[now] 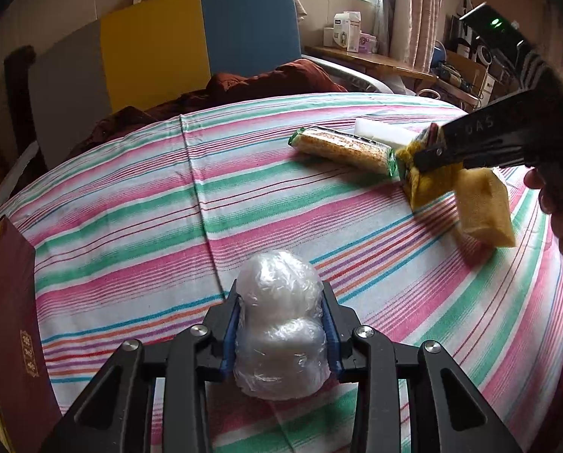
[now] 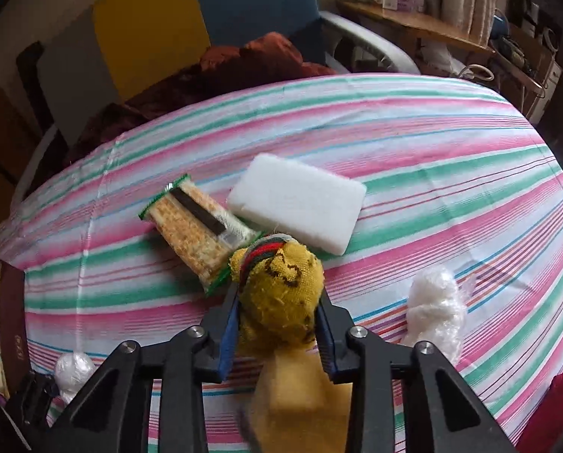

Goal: Organize objects
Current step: 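Close the right tool on the yellow knit toy, then carry the wrapped ball and knit toy toward the gold tray, then lower both items into the gold tray and open both tools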

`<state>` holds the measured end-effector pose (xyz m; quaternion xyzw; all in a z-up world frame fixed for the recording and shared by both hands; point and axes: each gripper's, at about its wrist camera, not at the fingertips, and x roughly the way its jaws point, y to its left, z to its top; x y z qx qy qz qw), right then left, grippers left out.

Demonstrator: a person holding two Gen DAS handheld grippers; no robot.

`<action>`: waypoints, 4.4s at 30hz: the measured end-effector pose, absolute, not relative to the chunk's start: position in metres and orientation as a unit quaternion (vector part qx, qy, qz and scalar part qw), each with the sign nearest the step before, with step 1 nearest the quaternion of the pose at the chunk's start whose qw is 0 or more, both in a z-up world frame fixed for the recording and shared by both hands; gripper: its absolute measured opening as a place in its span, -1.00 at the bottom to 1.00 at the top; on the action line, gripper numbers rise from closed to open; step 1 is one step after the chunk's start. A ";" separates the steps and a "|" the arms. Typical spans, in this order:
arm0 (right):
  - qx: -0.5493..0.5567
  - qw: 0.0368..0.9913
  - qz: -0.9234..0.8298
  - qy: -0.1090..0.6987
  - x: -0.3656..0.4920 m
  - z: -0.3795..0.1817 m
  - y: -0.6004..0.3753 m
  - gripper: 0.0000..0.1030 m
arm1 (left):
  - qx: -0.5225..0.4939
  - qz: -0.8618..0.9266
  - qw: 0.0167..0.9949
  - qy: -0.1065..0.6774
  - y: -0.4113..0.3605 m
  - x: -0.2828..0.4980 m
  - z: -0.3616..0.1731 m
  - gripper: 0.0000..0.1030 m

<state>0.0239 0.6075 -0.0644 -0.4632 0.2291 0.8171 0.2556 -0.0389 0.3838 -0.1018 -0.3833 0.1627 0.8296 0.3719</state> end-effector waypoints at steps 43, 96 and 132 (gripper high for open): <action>-0.503 0.113 0.851 0.097 -0.008 -0.062 0.521 -0.33 | -0.314 0.867 0.364 0.130 0.305 0.027 -0.030 -0.30; -0.426 -0.023 0.888 0.173 -0.002 -0.016 0.310 -0.32 | -0.354 0.911 0.210 0.013 0.119 -0.032 -0.026 -0.28; -0.456 -0.078 0.882 0.093 -0.025 -0.048 0.227 -0.07 | -0.407 0.887 0.201 -0.076 0.085 -0.092 -0.035 -0.21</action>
